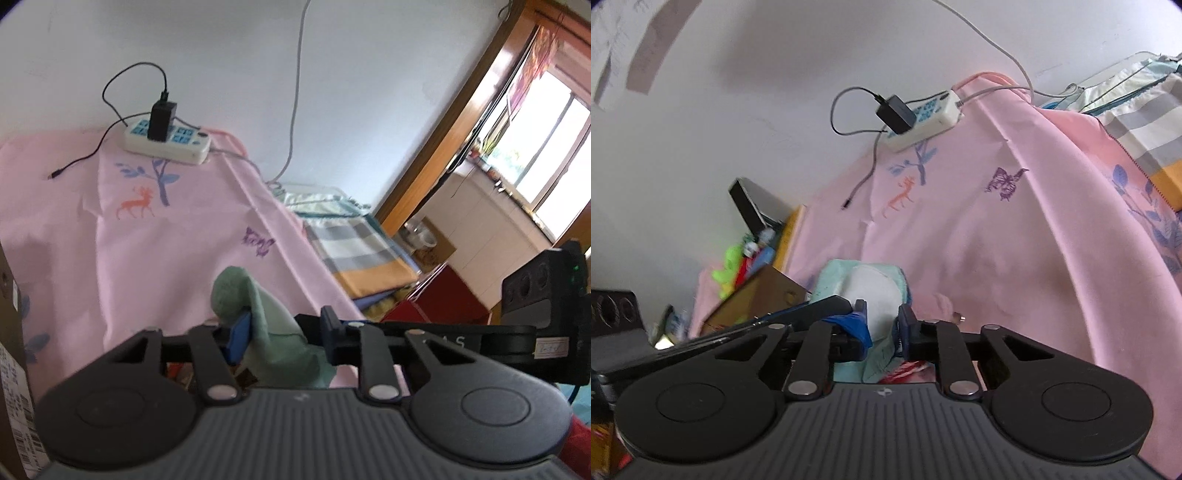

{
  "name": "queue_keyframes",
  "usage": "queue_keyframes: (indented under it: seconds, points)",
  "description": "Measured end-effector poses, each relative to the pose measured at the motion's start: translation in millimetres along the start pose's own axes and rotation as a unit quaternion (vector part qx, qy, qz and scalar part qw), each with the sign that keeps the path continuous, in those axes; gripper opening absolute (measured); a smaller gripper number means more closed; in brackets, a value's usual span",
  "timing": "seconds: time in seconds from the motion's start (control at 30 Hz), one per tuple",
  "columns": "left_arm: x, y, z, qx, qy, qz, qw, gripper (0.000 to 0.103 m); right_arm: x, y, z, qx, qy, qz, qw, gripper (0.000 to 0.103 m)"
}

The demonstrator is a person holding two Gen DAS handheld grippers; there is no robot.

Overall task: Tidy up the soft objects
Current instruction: 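Move both grippers to the pile and grasp the mint-green cloth, then carry the mint-green cloth with both grippers into the cardboard box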

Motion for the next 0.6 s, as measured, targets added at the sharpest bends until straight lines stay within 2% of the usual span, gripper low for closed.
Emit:
queue_keyframes:
  seconds: [0.1,0.17,0.2,0.43,0.6]
  points:
    - [-9,-2,4,-0.006,-0.011,-0.008,0.9999,0.023,-5,7,2,0.005,-0.004,0.011,1.000,0.000]
    - [-18,-5,7,-0.018,-0.014,-0.044,0.9988,0.022,-5,15,-1,0.004,0.008,0.030,1.000,0.000]
    - [-24,-6,9,-0.025,-0.025,-0.044,0.9984,0.020,-4,20,-4,0.004,0.013,0.043,0.999,0.000]
    - [-64,5,19,-0.034,-0.061,-0.059,0.9958,0.021,-3,60,-7,-0.027,-0.013,0.067,0.997,0.000]
    - [-103,19,17,-0.028,-0.090,-0.050,0.9942,0.021,9,95,-14,-0.069,-0.020,0.081,0.994,0.000]
Point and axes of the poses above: each gripper's, at about its wrist camera, not at the fingertips, and x roughly the way its jaws point, y to its left, z to its top, the point moved 4 cm from there along x, roughly the way its jaws point, and after that the axes turned 6 degrees about z, right-handed, at the moved point
